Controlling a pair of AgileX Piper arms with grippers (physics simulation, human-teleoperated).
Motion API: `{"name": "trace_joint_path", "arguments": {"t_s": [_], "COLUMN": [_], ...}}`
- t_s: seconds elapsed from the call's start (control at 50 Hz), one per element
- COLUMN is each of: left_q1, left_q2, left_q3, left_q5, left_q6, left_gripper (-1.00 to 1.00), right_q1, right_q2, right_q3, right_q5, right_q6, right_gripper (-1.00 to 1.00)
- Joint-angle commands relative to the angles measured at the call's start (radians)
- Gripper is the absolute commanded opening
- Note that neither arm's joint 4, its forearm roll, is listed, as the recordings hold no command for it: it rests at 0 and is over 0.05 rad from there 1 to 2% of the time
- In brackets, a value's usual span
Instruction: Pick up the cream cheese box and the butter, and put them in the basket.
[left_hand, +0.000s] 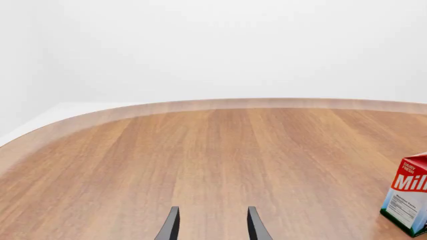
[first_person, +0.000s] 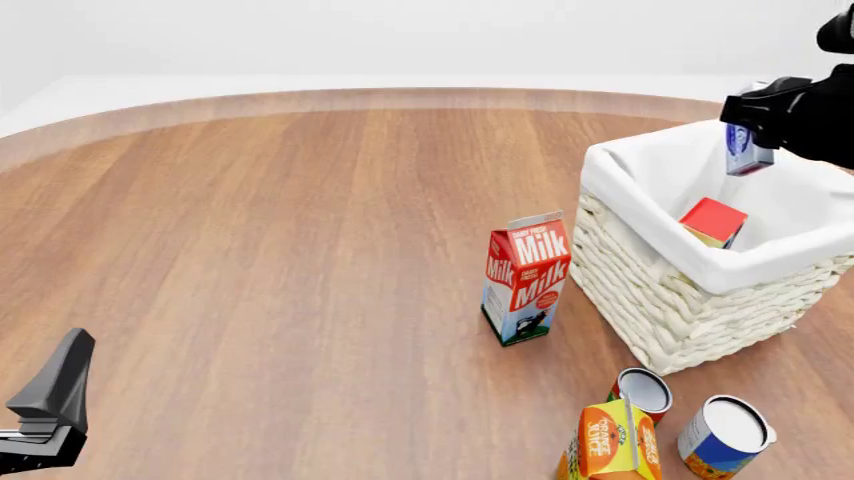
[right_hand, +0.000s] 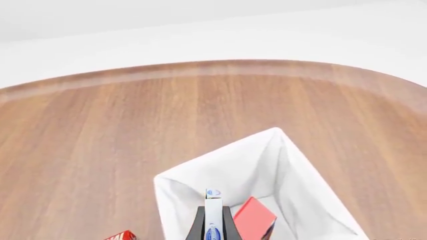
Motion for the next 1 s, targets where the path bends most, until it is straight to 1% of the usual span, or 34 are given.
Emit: {"name": "trace_joint_path", "arguments": {"t_s": [0.02,0.2,0.26,0.28,0.32,0.44,0.46,0.56,0.76,0.86,0.92,0.94,0.96,1.0], "left_q1": [0.0,0.0,0.0,0.0,0.0,0.0,0.0,0.0,0.0,0.0,0.0,0.0,0.0,0.0], "left_q2": [0.0,0.0,0.0,0.0,0.0,0.0,0.0,0.0,0.0,0.0,0.0,0.0,0.0,0.0], "left_q3": [0.0,0.0,0.0,0.0,0.0,0.0,0.0,0.0,0.0,0.0,0.0,0.0,0.0,0.0], "left_q5": [0.0,0.0,0.0,0.0,0.0,0.0,0.0,0.0,0.0,0.0,0.0,0.0,0.0,0.0], "left_q6": [0.0,0.0,0.0,0.0,0.0,0.0,0.0,0.0,0.0,0.0,0.0,0.0,0.0,0.0], "left_gripper": [1.0,1.0,1.0,1.0,1.0,1.0,1.0,1.0,1.0,1.0,1.0,1.0,1.0,1.0], "right_q1": [-0.013,0.002,0.001,-0.001,-0.004,-0.01,-0.009,-0.006,0.002,0.004,0.001,0.001,0.001,0.0], "right_q2": [0.008,0.0,-0.002,-0.002,0.003,-0.008,-0.004,-0.008,-0.003,0.004,0.007,0.011,0.006,0.011], "right_q3": [-0.014,0.021,0.045,0.032,0.029,0.037,0.051,0.043,0.05,0.055,0.06,0.077,0.061,0.057], "right_q5": [0.001,-0.011,-0.029,-0.016,-0.019,-0.014,-0.032,-0.017,-0.02,-0.026,-0.03,-0.051,-0.029,-0.028], "right_q6": [0.0,-0.006,-0.005,-0.006,-0.006,-0.009,-0.008,-0.007,-0.013,-0.011,-0.019,-0.018,-0.019,-0.02], "right_gripper": [-1.0,-1.0,-1.0,-1.0,-1.0,-1.0,-1.0,-1.0,-1.0,-1.0,-1.0,-1.0,-1.0,-1.0]}}
